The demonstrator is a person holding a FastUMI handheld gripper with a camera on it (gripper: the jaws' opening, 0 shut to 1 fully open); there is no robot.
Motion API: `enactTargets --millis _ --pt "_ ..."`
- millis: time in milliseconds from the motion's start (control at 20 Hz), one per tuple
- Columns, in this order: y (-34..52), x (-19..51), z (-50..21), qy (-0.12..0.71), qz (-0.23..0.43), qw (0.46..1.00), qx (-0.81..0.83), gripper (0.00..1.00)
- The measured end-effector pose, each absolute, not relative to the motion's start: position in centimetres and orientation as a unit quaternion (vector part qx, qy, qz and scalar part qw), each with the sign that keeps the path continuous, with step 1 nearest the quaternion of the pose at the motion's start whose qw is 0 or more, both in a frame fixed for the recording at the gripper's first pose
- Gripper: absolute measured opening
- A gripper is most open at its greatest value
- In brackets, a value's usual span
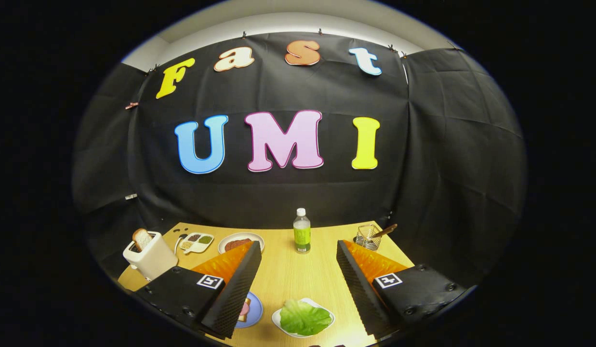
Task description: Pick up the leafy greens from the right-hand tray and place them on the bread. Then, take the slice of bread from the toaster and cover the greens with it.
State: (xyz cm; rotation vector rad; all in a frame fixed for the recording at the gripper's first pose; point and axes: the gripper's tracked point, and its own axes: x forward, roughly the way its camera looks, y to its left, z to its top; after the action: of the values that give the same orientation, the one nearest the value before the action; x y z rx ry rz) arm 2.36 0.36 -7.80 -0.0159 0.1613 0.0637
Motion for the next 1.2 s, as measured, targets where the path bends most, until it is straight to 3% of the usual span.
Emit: enactTargets --millis 1200 --pt "-1.0 4.9 -35.0 0.333 0.102 0.935 -0.068 0.98"
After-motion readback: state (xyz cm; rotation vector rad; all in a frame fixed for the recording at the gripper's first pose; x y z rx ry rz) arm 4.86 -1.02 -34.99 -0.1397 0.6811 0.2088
